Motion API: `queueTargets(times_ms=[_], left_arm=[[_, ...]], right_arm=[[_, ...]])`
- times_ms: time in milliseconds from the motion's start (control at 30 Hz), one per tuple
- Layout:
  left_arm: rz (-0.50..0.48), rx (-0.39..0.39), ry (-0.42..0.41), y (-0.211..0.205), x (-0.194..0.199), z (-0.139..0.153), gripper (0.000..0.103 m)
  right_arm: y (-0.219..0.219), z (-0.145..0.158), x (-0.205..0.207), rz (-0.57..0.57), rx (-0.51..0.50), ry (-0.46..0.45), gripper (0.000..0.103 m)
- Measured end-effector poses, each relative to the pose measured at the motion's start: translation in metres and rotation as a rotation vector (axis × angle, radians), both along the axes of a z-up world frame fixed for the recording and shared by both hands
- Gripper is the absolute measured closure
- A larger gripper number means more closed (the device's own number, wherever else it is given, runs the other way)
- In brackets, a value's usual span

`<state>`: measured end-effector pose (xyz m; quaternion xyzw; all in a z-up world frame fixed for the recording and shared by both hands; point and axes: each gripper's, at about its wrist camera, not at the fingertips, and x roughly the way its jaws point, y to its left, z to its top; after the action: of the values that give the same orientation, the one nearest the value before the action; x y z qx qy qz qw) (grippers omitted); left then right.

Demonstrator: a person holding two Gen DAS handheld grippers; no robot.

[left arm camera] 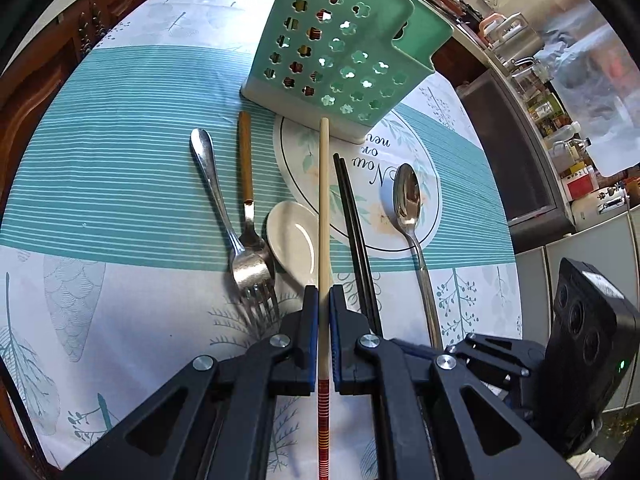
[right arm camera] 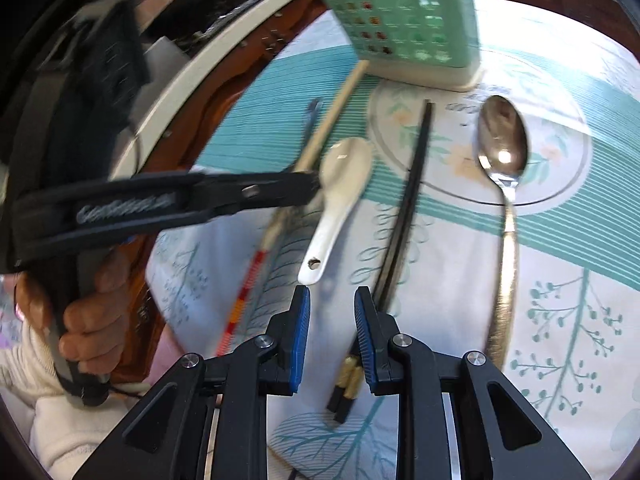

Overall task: Organize utensils
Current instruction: 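Lower the right tool onto the black chopsticks and close on them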

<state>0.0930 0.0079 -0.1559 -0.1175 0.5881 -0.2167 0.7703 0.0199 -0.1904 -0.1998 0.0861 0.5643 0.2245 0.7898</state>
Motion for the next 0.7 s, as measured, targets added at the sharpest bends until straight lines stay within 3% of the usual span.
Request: queueTargets(times_ms=[333,533,700], left_arm=[[-0.001,-0.03,-0.001,0.01,0.0,-0.001,0.1],[0.011,-0.04,0.0,0.017,0.001,-0.001,0.1],[0.027,-0.045,0.003,0.02,0.001,-0.002,0.1]], right_arm=[[-0.015,0.016,0.029,-0.062,0.04,0.004,0.08],[0.001,0.009,0.045,-0.016,0.077,0.075,0.08],[-0.002,-0.01,0.066,-0.066,0.122,0.178,0.08]])
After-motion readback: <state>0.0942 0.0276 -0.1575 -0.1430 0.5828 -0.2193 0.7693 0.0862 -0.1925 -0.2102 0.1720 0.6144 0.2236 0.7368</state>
